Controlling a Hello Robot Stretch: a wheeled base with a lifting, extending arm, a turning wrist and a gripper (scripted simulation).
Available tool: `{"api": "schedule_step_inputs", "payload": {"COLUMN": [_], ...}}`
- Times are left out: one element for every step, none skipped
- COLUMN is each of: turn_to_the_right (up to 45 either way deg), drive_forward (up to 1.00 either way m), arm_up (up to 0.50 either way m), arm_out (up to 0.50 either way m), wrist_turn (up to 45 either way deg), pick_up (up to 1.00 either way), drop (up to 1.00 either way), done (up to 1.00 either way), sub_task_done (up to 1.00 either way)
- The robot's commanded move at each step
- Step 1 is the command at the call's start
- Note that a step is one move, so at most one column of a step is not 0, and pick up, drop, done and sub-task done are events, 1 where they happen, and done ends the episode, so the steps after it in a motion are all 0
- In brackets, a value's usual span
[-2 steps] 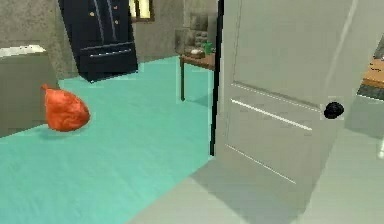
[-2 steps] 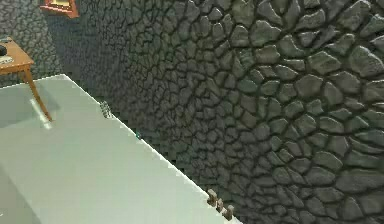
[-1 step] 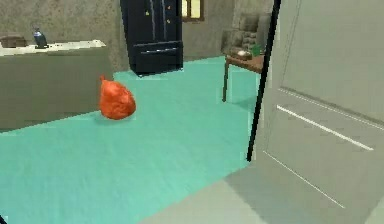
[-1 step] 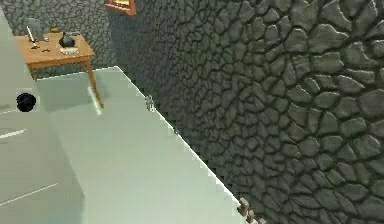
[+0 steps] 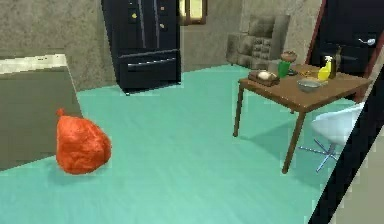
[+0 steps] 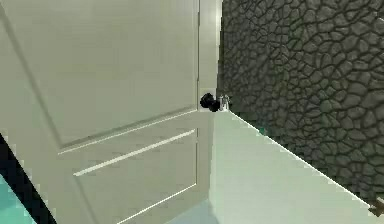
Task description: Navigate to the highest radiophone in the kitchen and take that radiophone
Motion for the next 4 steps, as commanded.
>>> {"api": "schedule_step_inputs", "payload": {"turn_to_the_right": [0.0, 0.0, -45.0, 0.0], "drive_forward": [1.00, 0.90, 0.00, 0.55], "arm_up": [0.00, 0.00, 0.00, 0.00], "arm_out": [0.00, 0.00, 0.00, 0.00], "wrist_turn": [0.0, 0.0, 0.0, 0.0], "pick_up": [0.00, 0.00, 0.00, 0.00], "drop": [0.00, 0.00, 0.00, 0.00], "done": [0.00, 0.00, 0.00, 0.00], "sub_task_done": [0.00, 0.00, 0.00, 0.00]}}
